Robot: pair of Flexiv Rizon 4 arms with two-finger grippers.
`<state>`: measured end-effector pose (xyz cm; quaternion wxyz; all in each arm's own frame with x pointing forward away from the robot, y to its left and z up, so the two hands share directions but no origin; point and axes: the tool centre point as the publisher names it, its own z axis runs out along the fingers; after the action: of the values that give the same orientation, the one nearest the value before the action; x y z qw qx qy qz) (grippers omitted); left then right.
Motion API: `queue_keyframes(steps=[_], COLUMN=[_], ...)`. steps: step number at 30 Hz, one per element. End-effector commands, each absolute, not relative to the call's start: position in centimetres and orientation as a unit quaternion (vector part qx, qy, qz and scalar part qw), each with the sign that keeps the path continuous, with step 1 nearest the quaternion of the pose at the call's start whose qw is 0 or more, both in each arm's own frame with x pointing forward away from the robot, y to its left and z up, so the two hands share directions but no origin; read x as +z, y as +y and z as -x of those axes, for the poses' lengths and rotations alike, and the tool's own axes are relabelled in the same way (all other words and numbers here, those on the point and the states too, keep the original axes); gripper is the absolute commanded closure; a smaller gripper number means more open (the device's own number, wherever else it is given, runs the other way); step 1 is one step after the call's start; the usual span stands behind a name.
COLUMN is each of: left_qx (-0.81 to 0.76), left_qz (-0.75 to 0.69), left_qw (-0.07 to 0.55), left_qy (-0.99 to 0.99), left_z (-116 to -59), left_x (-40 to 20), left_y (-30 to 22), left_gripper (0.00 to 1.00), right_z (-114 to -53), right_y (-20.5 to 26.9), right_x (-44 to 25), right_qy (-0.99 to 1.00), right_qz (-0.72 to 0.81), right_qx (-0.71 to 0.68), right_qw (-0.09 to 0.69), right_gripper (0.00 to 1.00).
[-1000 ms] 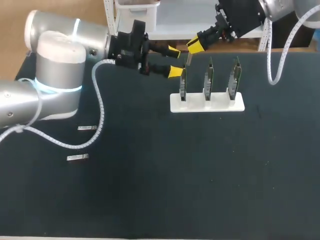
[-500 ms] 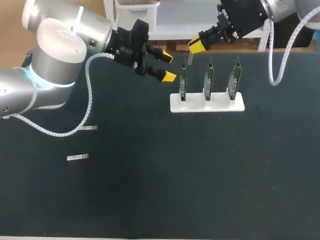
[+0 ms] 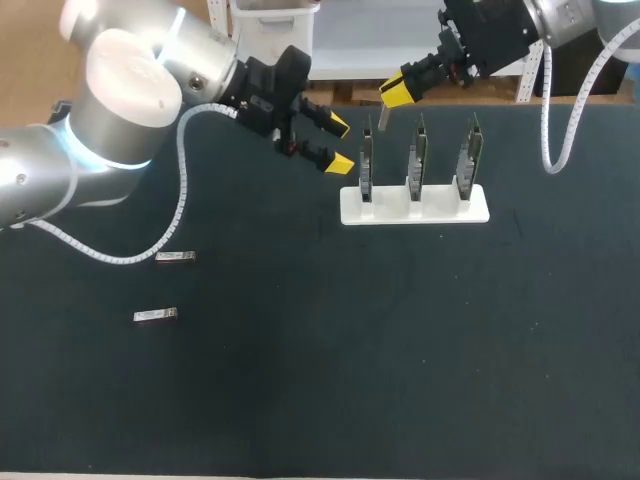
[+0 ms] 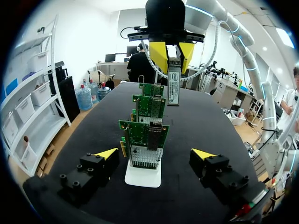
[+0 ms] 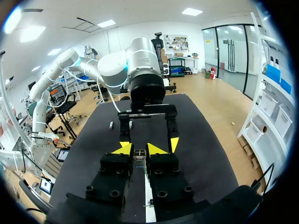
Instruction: Pick up the optical module with the left hand, and insert it into the network port with the right hand.
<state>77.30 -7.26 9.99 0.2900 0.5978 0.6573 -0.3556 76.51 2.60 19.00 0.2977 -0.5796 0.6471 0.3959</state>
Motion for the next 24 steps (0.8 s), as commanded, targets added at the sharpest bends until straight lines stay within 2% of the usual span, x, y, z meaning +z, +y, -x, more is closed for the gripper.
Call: queue_keyframes(steps=[1,24], left_qx=[-0.357,-0.317], left_qz=[-0.598,-0.624], left_qw=[0.283,0.262], left_qy=[0.66,0.665], left_z=[-77.3,-76.8], left_x=[9.5,8.5], left_y=[-7.4,-7.0], left_gripper=[0.0,0.0], right_z=[-76.2,-76.3], right_y=[2.6,2.7], right_x=[18.9,18.9], right_qy=[0.649,0.651], right_qz=[0.577,0.577], right_qx=[0.394,0.39], right_qw=[0.302,0.302], right_gripper=[1.0,1.0])
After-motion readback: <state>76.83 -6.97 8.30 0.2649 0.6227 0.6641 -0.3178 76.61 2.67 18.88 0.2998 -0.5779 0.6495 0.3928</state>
